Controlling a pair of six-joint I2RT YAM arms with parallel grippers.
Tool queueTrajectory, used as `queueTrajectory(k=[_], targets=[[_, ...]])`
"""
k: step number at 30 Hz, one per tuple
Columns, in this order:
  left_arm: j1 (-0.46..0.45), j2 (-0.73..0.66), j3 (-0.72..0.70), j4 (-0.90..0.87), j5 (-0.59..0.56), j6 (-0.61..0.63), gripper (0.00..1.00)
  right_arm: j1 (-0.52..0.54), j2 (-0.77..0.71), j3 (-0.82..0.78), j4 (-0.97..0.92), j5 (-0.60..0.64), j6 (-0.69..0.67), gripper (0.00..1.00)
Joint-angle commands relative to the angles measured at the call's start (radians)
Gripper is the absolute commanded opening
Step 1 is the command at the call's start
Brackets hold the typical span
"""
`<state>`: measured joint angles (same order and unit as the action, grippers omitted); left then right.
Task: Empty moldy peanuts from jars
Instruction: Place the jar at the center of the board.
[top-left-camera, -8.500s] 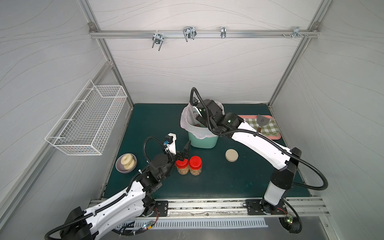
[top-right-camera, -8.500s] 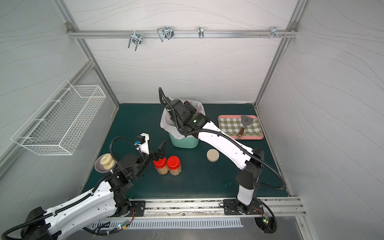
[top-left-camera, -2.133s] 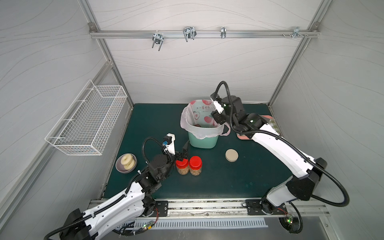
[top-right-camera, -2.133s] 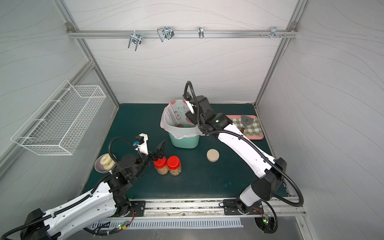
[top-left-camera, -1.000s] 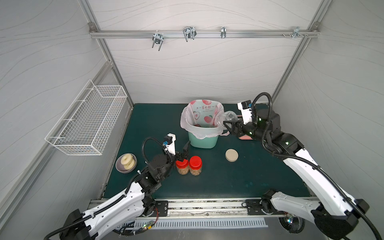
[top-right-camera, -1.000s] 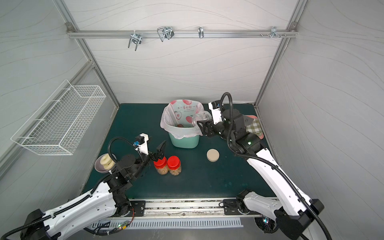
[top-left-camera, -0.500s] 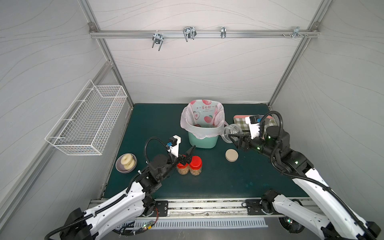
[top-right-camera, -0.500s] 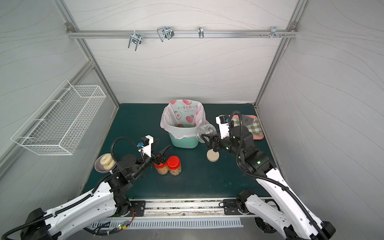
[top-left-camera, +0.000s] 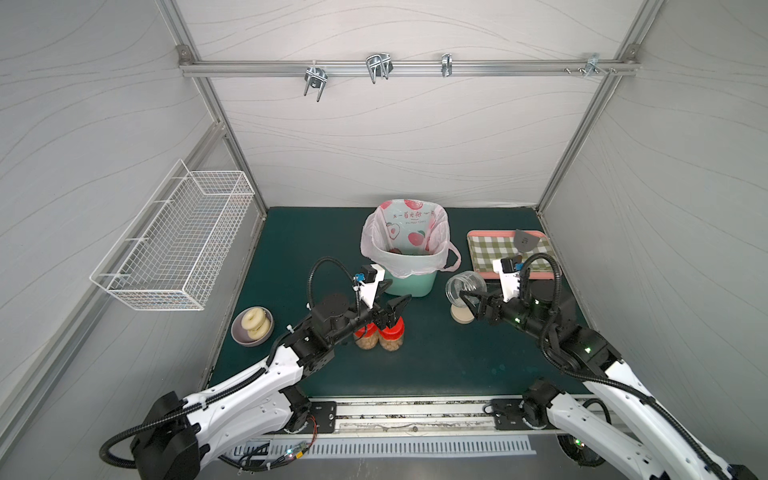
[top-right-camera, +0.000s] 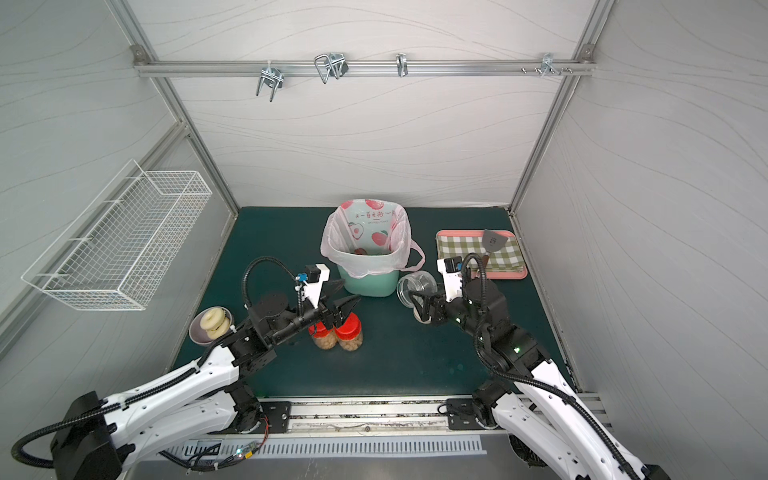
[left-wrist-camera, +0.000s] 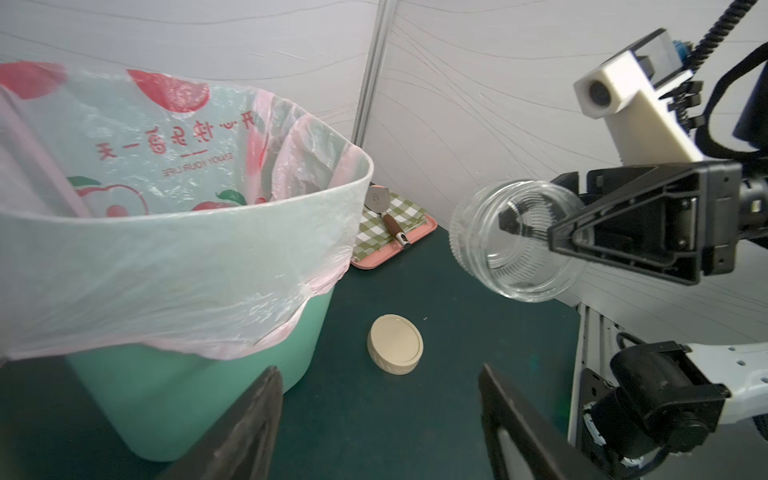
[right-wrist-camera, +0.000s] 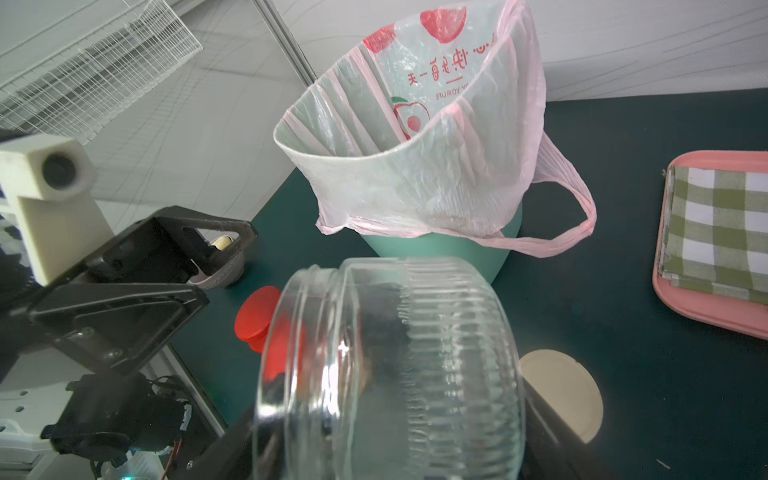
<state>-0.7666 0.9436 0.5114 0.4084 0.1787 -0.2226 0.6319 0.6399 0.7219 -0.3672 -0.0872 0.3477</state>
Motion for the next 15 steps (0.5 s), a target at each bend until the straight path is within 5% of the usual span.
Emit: queueTrajectory(k=[1, 10, 15], targets=[[0.001, 0.065, 0.079, 0.034, 0.120, -0.071, 0.74, 0.031, -0.011, -0.016, 0.096, 0.034, -0.013, 0.00], [-0.008, 0.189, 0.127, 0.092, 0.187, -0.146, 0.52, 0.187, 0.041, -0.013, 0.125, 0.181, -0.065, 0.00], [-0.027, 0.207, 0.142, 0.089, 0.189, -0.133, 0.50, 0.236, 0.088, 0.003, 0.136, 0.224, -0.059, 0.00]])
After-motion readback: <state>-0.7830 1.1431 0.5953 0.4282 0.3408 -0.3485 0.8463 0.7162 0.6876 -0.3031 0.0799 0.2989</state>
